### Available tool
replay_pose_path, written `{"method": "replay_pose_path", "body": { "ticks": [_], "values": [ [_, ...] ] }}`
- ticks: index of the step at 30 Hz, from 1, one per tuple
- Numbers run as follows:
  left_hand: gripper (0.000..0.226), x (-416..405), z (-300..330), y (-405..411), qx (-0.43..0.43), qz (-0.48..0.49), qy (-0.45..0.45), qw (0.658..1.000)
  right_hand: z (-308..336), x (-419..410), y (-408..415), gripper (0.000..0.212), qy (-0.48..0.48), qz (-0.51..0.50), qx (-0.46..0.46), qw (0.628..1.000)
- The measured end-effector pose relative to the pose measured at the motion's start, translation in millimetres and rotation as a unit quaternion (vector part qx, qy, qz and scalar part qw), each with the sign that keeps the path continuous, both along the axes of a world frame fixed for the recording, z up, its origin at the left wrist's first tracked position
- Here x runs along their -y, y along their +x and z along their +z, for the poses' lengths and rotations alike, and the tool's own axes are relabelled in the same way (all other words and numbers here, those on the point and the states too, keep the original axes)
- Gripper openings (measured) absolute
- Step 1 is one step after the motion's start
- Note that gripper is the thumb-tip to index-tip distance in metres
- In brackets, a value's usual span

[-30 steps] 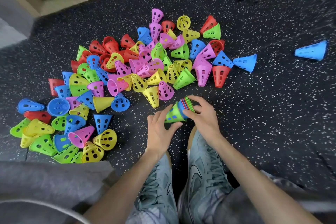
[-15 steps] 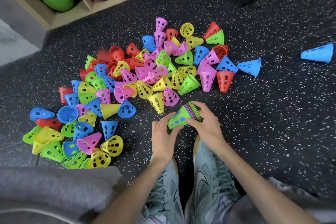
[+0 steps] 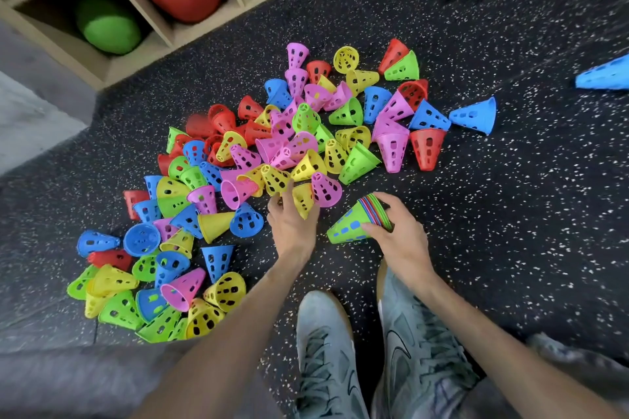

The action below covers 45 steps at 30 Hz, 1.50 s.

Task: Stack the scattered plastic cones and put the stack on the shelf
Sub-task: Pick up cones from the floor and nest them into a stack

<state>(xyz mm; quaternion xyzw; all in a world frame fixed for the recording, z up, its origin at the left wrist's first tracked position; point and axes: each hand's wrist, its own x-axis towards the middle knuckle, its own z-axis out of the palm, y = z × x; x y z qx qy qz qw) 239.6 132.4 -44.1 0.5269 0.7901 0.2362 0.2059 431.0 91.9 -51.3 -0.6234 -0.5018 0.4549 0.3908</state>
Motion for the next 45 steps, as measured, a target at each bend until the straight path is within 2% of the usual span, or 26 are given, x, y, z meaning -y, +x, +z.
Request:
{"method": "replay_pose_path", "body": {
  "ticks": [2, 4, 13, 18, 22, 25, 29, 34, 41, 45],
  "values": [
    [0.075, -10.0, -1.4, -8.0, -0.011, -0.019, -0.058, 0.998, 1.9, -0.1, -0.4, 0.057, 0.0, -0.001, 0.005, 1.0],
    [0.075, -15.5, -3.1, -13.0, 0.009, -0.039, -0.077, 0.996, 3.3, -1.1, -1.0, 0.057, -0.001, -0.002, 0.01, 1.0],
    [0.059, -4.4, -12.0, -13.6, 0.047, 0.001, -0.058, 0.997, 2.8, -0.7, -3.0, 0.056, -0.002, 0.003, 0.019, 1.0],
    [0.05, 18.2, -10.6, -9.9, 0.064, 0.014, -0.004, 0.998, 4.6, 0.3, -2.1, 0.054, 0.0, 0.003, 0.005, 1.0],
    [0.067, 50.5, -16.6, -6.9, 0.089, 0.02, 0.046, 0.995, 7.7, 2.2, -0.6, 0.053, 0.014, -0.032, -0.036, 0.999],
    [0.077, 69.3, -17.1, 4.6, 0.142, 0.021, 0.043, 0.989, 8.3, 3.8, 0.2, 0.051, 0.024, -0.085, -0.079, 0.993],
    [0.08, 82.3, -19.1, 19.0, 0.132, -0.046, 0.055, 0.989, 5.7, 6.5, 4.6, 0.051, 0.046, -0.133, -0.095, 0.985],
    [0.083, 96.5, -18.0, 34.6, 0.109, -0.1, 0.071, 0.986, 8.5, 13.7, 3.3, 0.054, 0.05, -0.049, -0.053, 0.996],
    [0.065, 105.3, -13.1, 39.0, 0.071, -0.103, 0.092, 0.988, 14.4, 19.6, 4.4, 0.051, 0.043, 0.009, 0.0, 0.999],
    [0.055, 104.6, -14.3, 40.2, 0.063, -0.119, 0.094, 0.986, 15.4, 21.4, 0.5, 0.048, 0.05, 0.08, 0.031, 0.995]
  ]
}}
